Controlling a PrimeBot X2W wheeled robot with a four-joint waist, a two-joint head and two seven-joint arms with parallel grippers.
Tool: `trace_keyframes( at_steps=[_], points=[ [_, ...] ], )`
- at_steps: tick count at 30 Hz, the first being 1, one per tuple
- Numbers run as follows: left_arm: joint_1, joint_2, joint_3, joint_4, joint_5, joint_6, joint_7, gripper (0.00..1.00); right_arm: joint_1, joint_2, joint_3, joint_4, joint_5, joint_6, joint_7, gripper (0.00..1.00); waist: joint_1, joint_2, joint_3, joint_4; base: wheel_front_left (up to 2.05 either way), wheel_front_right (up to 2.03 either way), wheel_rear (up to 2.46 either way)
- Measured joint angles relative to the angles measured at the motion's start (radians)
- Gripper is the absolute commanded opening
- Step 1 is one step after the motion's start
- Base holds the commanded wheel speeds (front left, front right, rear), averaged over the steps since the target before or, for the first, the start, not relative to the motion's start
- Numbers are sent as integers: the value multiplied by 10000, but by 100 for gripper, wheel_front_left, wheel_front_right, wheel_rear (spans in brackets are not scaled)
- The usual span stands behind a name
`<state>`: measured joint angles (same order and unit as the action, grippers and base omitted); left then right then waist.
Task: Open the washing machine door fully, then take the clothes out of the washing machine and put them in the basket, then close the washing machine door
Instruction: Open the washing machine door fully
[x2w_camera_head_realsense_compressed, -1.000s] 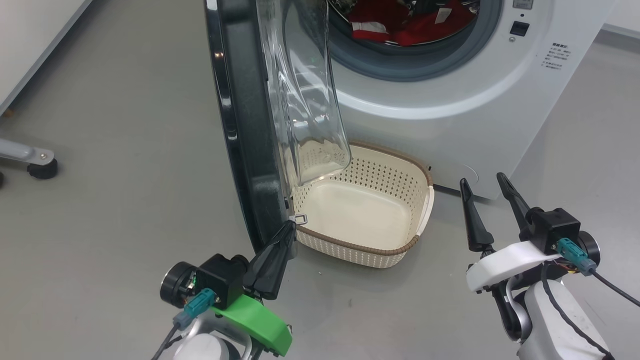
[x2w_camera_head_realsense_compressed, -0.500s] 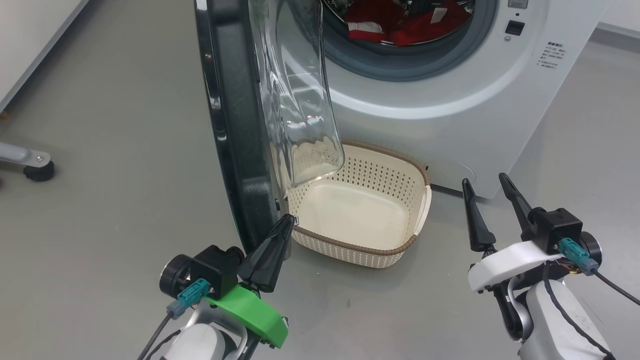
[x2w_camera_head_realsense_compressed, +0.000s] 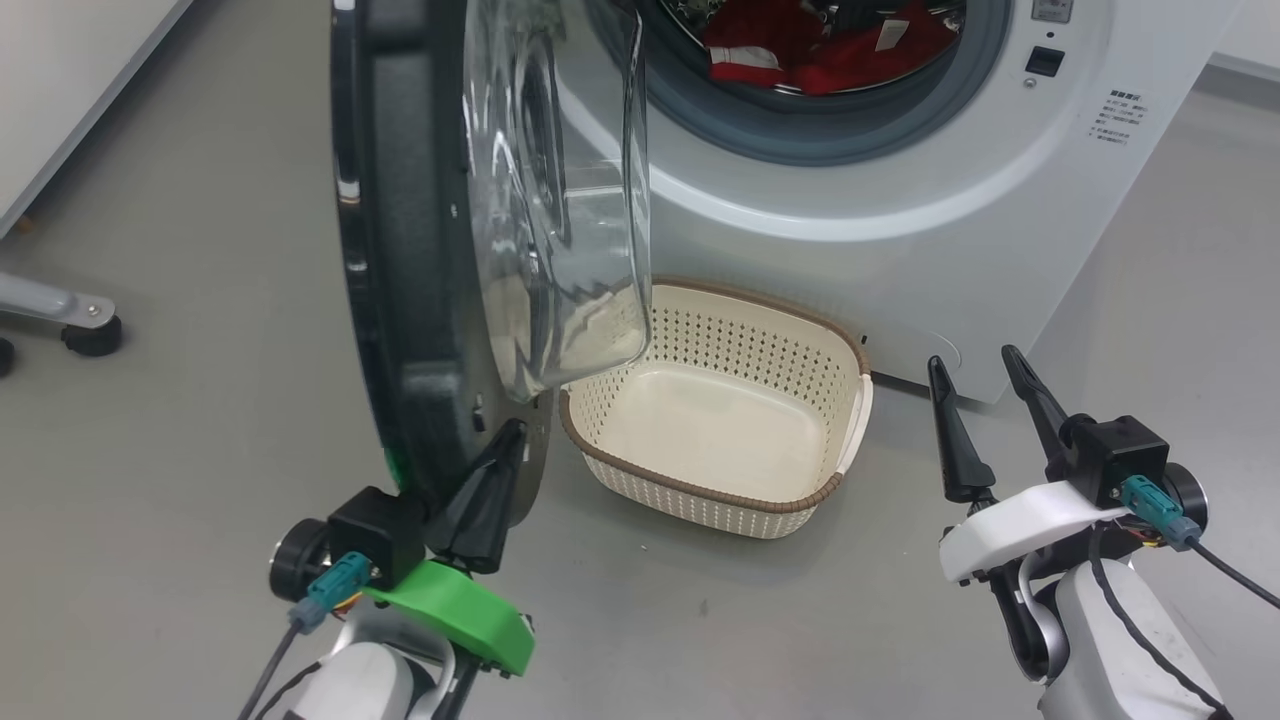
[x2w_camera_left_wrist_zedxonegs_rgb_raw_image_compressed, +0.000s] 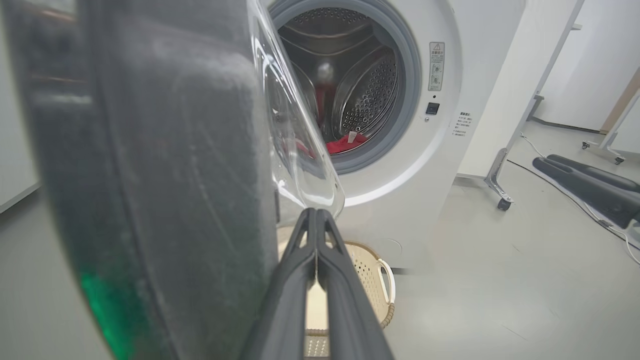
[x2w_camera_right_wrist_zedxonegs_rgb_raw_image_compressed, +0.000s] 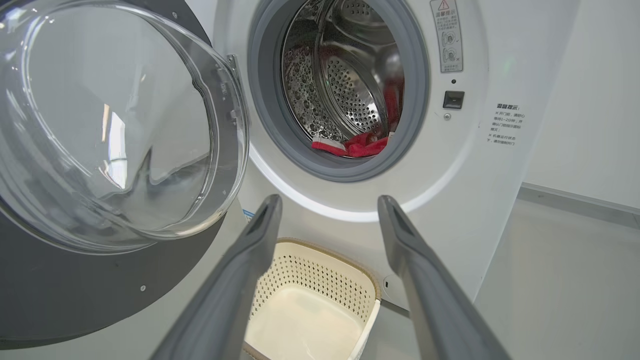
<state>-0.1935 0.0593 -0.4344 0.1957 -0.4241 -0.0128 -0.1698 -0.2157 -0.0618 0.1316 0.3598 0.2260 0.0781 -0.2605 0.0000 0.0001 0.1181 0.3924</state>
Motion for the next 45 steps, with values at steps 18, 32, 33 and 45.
trace_keyframes(
  at_steps=[18, 32, 33, 45],
  points=[
    [-20, 274, 1423, 290, -487, 617, -385, 0, -33, 8, -146, -90, -301, 31, 0, 100, 0, 0, 417, 66, 0, 0, 0],
    [-465, 518, 2736, 855, -1014, 826, -606, 0, -379, -44, -288, -259, -525, 90, 0, 100, 0, 0, 918, -67, 0, 0, 0],
    [-523, 529, 2842, 899, -1041, 855, -616, 0, -417, -61, -297, -270, -529, 90, 0, 100, 0, 0, 963, -76, 0, 0, 0],
    [-1104, 876, 3983, 1580, -1239, 970, -708, 0, -483, -171, -456, -314, -629, 94, 0, 100, 0, 0, 1326, -140, 0, 0, 0]
  ],
)
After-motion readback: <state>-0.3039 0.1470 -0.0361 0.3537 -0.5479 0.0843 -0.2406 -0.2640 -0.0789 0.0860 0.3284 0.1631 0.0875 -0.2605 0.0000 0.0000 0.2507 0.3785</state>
